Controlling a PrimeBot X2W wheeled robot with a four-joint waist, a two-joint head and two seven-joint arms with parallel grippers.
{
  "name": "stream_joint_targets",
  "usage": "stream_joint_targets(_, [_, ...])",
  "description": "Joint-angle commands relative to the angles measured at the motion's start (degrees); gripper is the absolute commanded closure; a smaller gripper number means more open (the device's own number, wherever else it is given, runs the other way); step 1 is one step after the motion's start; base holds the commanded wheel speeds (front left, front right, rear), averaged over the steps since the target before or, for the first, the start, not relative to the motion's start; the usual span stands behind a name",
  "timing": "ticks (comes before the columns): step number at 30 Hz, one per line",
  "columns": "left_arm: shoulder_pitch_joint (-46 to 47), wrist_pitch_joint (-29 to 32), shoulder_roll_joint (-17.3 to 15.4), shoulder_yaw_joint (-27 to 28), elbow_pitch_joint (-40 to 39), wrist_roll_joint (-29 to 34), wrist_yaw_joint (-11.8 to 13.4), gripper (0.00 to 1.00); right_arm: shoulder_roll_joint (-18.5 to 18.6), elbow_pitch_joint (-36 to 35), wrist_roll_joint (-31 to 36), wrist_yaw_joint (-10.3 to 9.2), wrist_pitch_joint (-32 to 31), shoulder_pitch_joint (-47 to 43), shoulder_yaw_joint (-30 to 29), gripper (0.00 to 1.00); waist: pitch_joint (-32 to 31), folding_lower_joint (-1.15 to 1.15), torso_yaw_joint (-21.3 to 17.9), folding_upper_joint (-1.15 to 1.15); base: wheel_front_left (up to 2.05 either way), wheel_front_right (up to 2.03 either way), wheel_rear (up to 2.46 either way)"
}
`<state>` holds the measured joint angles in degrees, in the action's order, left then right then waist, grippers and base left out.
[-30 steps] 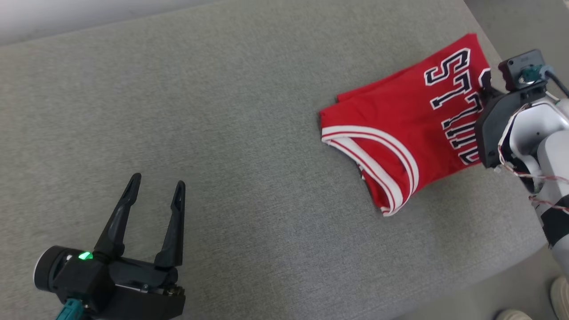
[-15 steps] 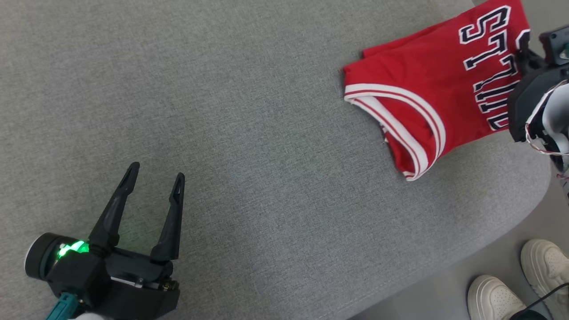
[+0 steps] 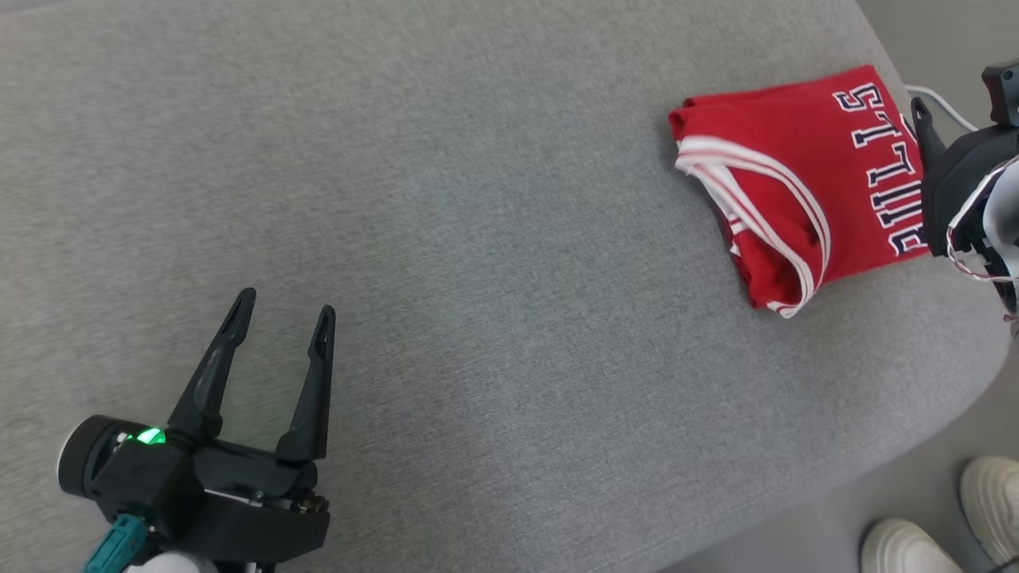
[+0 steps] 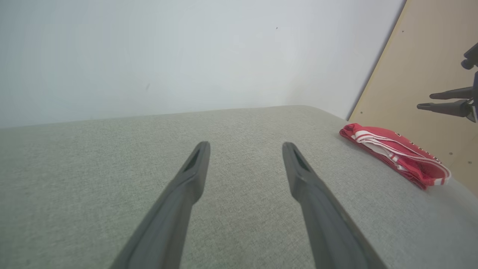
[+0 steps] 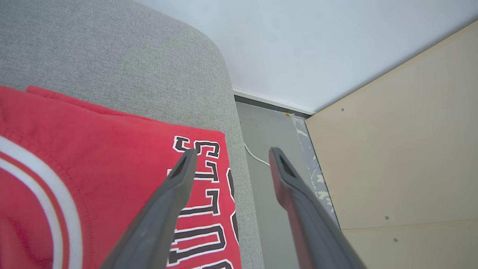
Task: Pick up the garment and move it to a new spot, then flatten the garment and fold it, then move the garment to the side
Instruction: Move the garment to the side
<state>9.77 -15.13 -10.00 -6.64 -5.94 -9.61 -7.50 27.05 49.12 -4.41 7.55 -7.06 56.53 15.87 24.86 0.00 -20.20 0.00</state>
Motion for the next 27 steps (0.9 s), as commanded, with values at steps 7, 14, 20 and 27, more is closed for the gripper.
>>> stream_joint_targets(7, [-3.48, 0.01, 2.77, 1.90, 1.77, -0.69, 0.35, 0.00, -0.46, -0.77, -2.64, -0.15, 5.37, -3.74, 2.39, 0.00, -7.78, 0.00, 6.98, 0.00, 0.00, 0.00, 0.00])
stream_joint_targets(14, [-8.52, 0.01, 4.56, 4.91, 4.83, -1.33, 1.28, 0.00, -1.51, -7.84, -9.95, -0.15, 11.87, -11.88, 3.54, 0.00, -14.76, 0.00, 12.41, 0.00, 0.00, 0.00, 0.00])
stream_joint_targets(20, [-12.41, 0.01, 5.53, 6.74, 8.34, -1.48, 2.38, 0.00, -1.83, -16.31, -14.43, -0.15, 16.15, -21.08, 2.88, 0.00, -20.24, 0.00, 16.42, 0.00, 0.00, 0.00, 0.00])
stream_joint_targets(27, [-15.69, 0.01, 6.45, 8.18, 10.80, -2.25, 4.39, 0.00, -4.17, -25.08, -14.01, -0.16, 17.71, -32.66, -0.40, 0.00, -25.02, 0.00, 19.26, 0.00, 0.00, 0.00, 0.00])
